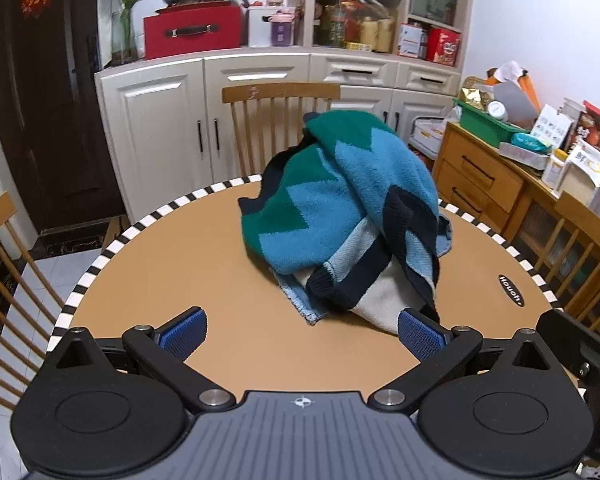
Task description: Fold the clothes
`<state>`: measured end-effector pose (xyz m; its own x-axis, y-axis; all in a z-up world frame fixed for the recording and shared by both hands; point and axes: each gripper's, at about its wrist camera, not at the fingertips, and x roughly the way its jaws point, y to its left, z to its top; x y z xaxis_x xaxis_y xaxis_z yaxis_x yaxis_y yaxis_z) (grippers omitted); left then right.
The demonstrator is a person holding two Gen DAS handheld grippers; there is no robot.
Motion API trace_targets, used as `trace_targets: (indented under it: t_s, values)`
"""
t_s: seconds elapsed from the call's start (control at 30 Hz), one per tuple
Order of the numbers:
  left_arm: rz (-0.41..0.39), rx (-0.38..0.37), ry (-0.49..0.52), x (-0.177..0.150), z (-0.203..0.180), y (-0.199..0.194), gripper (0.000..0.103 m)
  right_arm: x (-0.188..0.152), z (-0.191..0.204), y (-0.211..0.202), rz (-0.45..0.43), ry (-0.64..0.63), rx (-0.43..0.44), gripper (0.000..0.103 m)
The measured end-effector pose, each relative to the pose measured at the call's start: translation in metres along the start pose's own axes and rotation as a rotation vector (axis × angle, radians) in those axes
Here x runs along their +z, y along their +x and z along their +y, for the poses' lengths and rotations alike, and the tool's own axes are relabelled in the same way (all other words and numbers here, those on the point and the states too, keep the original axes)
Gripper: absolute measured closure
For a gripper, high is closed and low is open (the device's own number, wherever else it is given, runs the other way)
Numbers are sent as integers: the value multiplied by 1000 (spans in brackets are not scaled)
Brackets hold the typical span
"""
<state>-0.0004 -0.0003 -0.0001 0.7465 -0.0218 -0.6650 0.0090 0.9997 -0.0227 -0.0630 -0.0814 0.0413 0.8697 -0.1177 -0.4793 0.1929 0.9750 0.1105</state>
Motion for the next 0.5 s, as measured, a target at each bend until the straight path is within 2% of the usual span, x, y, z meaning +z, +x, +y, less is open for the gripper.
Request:
trace_targets:
  t_s: [0.1, 0.17, 0.37, 0.5]
  values:
    - [5, 6, -2, -1, -1, -1, 0, -3, -1, -3, 18, 20, 11, 0]
    - [9, 10, -3, -2, -2, -2, 0, 6, -4, 13, 93, 26, 15, 0]
    - [19, 23, -6, -5, -5, -3, 0, 5, -16, 6, 22, 40, 63, 0]
    - [22, 21, -7, -4, -7, -1, 0, 6, -16, 5, 10, 27, 64, 0]
